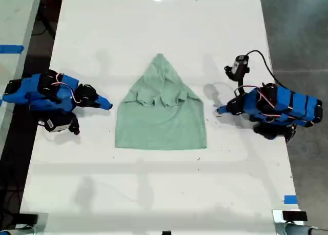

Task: Fold t shirt

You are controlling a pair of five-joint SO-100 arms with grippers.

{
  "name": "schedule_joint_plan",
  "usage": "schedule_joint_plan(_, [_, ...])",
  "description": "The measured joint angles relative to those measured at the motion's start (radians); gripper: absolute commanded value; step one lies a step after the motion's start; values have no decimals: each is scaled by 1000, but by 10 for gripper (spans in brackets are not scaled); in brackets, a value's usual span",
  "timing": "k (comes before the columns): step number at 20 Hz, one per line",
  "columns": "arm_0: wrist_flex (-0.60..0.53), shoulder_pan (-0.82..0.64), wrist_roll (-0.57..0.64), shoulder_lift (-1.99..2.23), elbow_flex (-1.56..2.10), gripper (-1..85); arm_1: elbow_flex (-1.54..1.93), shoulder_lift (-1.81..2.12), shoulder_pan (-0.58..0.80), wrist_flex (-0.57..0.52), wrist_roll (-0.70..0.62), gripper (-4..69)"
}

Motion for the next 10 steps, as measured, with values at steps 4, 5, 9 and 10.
schedule_joint_plan(4, [49, -14, -2, 0, -17, -2, 0, 0, 0, 0, 0, 45])
schedule_joint_plan(5, [51, -18, -2, 0, -17, -2, 0, 0, 0, 0, 0, 45])
schedule_joint_plan(9, [52, -20, -2, 0, -17, -2, 0, 0, 0, 0, 0, 45])
schedule_joint_plan(10, [52, -20, -2, 0, -17, -2, 0, 0, 0, 0, 0, 45])
